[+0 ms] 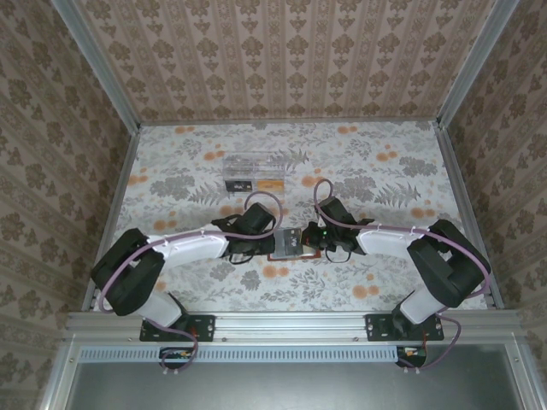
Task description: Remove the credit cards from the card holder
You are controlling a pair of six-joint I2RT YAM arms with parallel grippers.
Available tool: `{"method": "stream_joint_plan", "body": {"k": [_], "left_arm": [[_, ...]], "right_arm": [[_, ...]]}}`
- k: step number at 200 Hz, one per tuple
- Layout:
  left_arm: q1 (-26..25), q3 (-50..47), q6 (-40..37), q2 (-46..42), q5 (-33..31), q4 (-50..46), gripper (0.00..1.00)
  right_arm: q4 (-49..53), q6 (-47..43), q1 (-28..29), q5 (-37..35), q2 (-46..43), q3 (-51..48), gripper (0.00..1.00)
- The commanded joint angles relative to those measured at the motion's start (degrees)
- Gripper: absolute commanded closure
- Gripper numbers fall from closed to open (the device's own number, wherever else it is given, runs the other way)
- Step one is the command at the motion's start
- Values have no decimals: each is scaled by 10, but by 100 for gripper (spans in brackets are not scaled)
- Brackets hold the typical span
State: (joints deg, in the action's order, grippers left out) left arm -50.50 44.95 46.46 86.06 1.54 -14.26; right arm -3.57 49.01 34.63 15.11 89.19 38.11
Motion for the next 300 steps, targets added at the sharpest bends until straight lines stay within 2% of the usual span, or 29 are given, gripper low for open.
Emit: {"method": "stream_joint_plan", "body": {"k": [1,32,43,103,155,177,203,222,300], "left_arm": [[-6,31,-28,-10,-16,-27,85],[-14,61,-40,41,6,-1,88],[-14,69,-39,59,13,5,90],[-14,66,-19,106,15,-2,95],[-16,47,-8,113,21,7,96],[-19,50,-8,114,21,7,97],[-20,49,-9,111,19,4,97],[-20,50,-10,107,16,0,97],[-14,41,-15,97,16,-1,97]], "right_arm": [[-1,-9,-4,10,-3,-10,100],[-9,-13,-3,14,-2,-12,100],[-10,-15,-3,13,-3,-13,92],[-18,-19,-4,17,13,-14,77],[-40,-16,-4,32,36,-14,75],[-54,-11,-4,40,37,-16,78],[-48,-10,-5,37,28,-19,94],[-40,-10,-11,29,14,-27,100],[-26,-30,-65,46,-82,-92,100]]}}
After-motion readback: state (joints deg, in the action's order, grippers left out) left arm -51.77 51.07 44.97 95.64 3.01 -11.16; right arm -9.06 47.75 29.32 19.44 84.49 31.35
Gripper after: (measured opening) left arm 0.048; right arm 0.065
